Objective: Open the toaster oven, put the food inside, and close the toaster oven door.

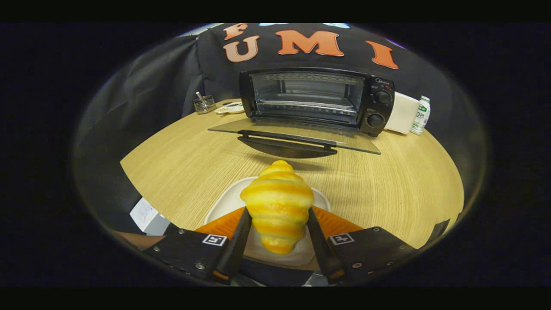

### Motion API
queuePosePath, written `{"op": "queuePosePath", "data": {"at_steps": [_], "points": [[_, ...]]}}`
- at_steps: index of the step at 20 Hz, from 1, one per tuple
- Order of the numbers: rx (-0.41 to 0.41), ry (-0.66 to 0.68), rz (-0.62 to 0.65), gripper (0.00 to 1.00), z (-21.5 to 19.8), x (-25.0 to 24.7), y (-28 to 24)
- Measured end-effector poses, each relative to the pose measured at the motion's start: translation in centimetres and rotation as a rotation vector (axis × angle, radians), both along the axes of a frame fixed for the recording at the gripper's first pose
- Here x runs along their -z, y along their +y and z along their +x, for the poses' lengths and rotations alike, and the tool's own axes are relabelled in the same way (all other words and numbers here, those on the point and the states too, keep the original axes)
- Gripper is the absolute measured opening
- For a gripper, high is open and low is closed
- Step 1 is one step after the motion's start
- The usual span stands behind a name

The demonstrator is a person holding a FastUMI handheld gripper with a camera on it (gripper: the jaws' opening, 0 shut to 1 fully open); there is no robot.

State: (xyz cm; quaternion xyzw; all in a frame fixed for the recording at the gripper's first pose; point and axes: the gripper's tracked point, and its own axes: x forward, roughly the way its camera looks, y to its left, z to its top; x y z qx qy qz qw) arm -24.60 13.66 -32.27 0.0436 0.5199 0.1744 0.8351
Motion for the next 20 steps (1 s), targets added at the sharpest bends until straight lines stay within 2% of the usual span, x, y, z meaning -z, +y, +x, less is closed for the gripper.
{"op": "queuePosePath", "data": {"at_steps": [3, 7, 11, 15, 17, 20], "points": [[0.01, -0.013, 0.087, 0.71, 0.3, -1.4, 0.4], [0.046, -0.036, 0.287, 0.71, 1.6, -4.1, 2.0], [0.117, -0.118, 0.418, 0.71, 5.8, -6.6, 2.1], [0.193, -0.127, 0.573, 0.71, 10.3, -7.8, 2.4], [0.231, -0.115, 0.61, 0.71, 12.3, -7.7, 2.4], [0.284, -0.104, 0.592, 0.71, 15.3, -6.1, 1.8]]}}
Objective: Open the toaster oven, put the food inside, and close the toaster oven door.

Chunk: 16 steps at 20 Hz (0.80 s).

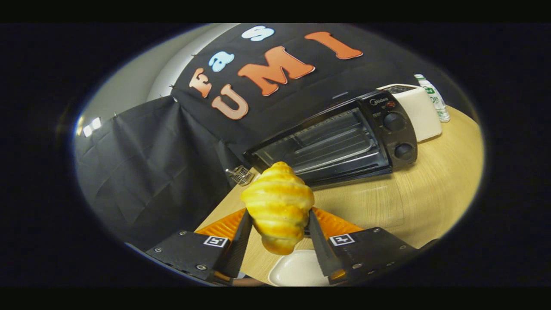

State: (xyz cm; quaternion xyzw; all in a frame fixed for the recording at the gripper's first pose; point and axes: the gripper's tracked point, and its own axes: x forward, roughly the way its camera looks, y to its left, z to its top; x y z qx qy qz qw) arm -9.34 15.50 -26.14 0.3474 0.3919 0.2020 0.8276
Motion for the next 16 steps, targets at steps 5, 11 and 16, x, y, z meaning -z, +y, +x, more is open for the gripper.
{"op": "queuePosePath", "data": {"at_steps": [5, 11, 16], "points": [[0.084, 0.032, 0.033, 0.71, 4.9, 1.8, 0.3], [0.145, 0.058, 0.047, 0.7, 9.9, 3.7, 1.7], [0.179, 0.054, -0.031, 0.7, 13.4, 5.3, 1.8]]}}
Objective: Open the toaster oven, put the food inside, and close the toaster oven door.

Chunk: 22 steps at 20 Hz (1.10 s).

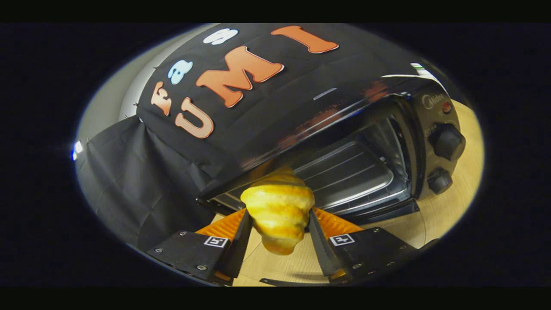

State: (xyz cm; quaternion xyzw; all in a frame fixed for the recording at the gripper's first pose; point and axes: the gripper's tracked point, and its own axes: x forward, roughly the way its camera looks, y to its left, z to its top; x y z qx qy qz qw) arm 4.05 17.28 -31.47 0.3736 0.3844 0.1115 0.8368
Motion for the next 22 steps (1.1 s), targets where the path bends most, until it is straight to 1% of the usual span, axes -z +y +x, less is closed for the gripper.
{"op": "queuePosePath", "data": {"at_steps": [2, 4, 5, 7, 10, 12, 16, 19, 22], "points": [[0.001, -0.005, -0.029, 0.7, 1.4, 0.7, -0.2], [-0.039, 0.028, -0.032, 0.7, 1.0, 1.7, 1.0], [-0.049, 0.019, -0.044, 0.7, 0.8, 1.6, 1.3], [-0.045, 0.0, -0.108, 0.7, 1.2, 1.7, 0.8], [-0.063, 0.018, -0.109, 0.71, 0.6, 1.7, 0.7], [-0.055, 0.024, -0.126, 0.7, 0.7, 1.8, 0.2], [-0.034, 0.048, -0.117, 0.7, 1.3, 1.9, 0.0], [-0.023, 0.073, -0.156, 0.7, 2.0, 2.6, -0.4], [-0.031, 0.063, -0.213, 0.7, 2.7, 2.7, -0.5]]}}
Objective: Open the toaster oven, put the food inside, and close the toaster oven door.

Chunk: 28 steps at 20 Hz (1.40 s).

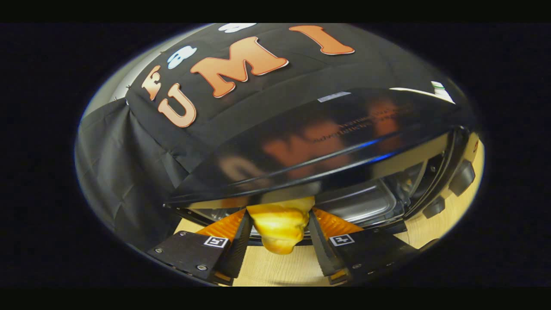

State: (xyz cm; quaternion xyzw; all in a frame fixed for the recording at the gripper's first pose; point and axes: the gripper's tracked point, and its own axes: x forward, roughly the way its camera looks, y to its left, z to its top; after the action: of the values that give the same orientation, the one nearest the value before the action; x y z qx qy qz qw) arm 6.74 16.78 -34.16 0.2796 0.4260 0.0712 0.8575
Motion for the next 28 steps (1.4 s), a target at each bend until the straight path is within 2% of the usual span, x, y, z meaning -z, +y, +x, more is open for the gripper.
{"op": "queuePosePath", "data": {"at_steps": [6, 9, 10, 12, 17, 20, 24, 28], "points": [[-0.017, -0.039, -0.171, 0.71, 0.8, 0.6, -1.0], [-0.025, -0.082, -0.28, 0.78, 1.0, 0.6, -2.1], [-0.039, -0.093, -0.292, 0.83, 1.0, 0.4, -2.1], [-0.063, -0.109, -0.301, 0.86, 0.7, 0.3, -1.9], [-0.059, -0.238, -0.289, 0.89, 0.7, -3.3, -2.3], [-0.077, -0.255, -0.309, 0.9, -1.7, -4.3, -3.3], [-0.105, -0.239, -0.25, 0.92, -6.5, -6.2, -4.1], [-0.127, -0.26, -0.256, 0.91, -10.7, -7.7, -5.5]]}}
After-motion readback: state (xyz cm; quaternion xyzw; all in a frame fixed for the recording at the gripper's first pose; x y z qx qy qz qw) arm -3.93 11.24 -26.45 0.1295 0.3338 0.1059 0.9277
